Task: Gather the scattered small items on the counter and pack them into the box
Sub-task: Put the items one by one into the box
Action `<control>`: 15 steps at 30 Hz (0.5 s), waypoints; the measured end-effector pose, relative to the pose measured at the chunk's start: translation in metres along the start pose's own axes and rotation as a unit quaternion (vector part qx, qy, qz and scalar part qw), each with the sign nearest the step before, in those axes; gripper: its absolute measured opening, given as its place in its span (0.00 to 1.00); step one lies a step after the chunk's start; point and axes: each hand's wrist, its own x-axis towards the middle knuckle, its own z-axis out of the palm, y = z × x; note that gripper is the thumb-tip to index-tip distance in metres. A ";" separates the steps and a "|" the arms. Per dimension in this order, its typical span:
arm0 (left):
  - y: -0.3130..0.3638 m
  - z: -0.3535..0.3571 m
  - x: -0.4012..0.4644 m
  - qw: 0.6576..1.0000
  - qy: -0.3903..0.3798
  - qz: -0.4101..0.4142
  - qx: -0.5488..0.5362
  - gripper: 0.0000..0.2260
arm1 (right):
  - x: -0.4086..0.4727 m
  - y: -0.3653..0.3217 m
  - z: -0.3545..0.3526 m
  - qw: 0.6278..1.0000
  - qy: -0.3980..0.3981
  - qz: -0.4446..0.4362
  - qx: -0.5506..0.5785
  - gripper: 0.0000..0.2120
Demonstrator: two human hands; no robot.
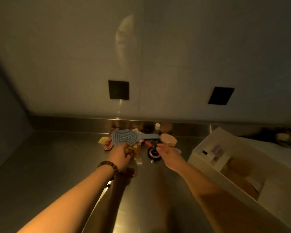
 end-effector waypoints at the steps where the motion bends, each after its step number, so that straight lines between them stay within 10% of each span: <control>1: -0.011 0.001 -0.002 1.000 0.002 -0.003 0.004 0.18 | 0.006 0.003 0.011 0.999 -0.017 -0.013 -0.039 0.16; 15: -0.066 0.058 -0.002 0.981 -0.072 0.075 0.163 0.14 | 0.072 0.041 0.068 0.965 0.096 0.012 -0.243 0.30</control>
